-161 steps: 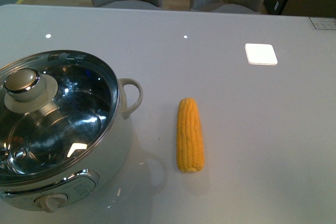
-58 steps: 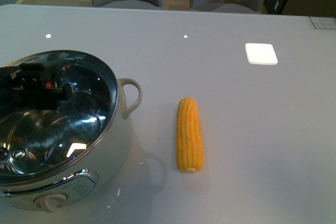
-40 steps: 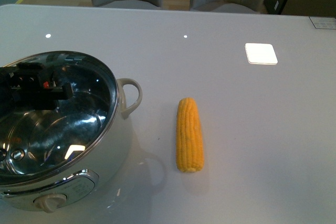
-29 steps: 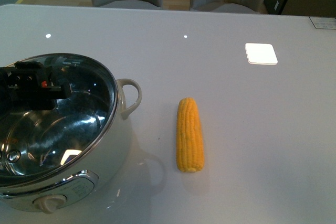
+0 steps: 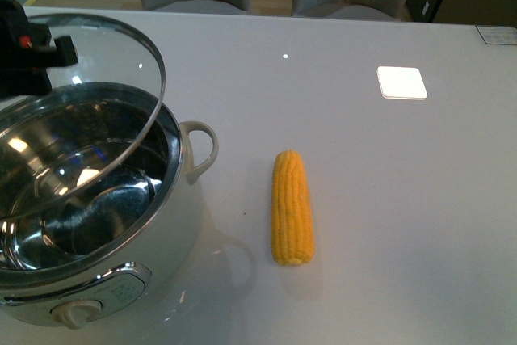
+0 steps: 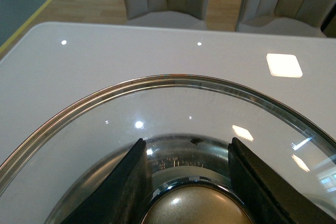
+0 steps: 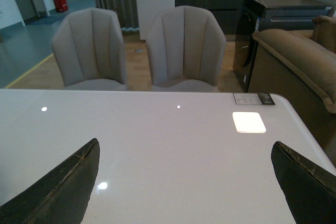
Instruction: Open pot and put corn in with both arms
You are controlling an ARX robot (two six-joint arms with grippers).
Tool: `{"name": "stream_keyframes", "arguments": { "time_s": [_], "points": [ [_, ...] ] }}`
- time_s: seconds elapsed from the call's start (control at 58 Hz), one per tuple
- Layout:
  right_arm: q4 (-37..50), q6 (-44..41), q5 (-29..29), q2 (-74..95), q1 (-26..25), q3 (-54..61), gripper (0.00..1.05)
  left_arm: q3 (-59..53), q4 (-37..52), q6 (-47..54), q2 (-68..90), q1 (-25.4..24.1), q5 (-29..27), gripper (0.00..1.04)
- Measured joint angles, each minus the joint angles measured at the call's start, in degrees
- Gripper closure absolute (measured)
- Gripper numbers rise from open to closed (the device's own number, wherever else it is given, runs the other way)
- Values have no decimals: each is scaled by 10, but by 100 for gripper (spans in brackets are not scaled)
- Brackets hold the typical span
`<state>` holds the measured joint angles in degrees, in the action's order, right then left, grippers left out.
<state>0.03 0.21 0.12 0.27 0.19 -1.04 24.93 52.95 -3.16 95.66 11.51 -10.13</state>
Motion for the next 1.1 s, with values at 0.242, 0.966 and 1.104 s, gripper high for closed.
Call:
{"name": "stream_keyframes", "arguments": {
  "time_s": [0.242,0.966,1.104],
  "points": [
    [0,0,0,0,0,0,9,21,-50,2,-73,-50,36,64],
    [0,0,0,0,0,0,9,58,-30,35,-33,-423,166,64],
    [0,0,0,0,0,0,9,62,-2,45,14,-463,177,64]
  ]
}}
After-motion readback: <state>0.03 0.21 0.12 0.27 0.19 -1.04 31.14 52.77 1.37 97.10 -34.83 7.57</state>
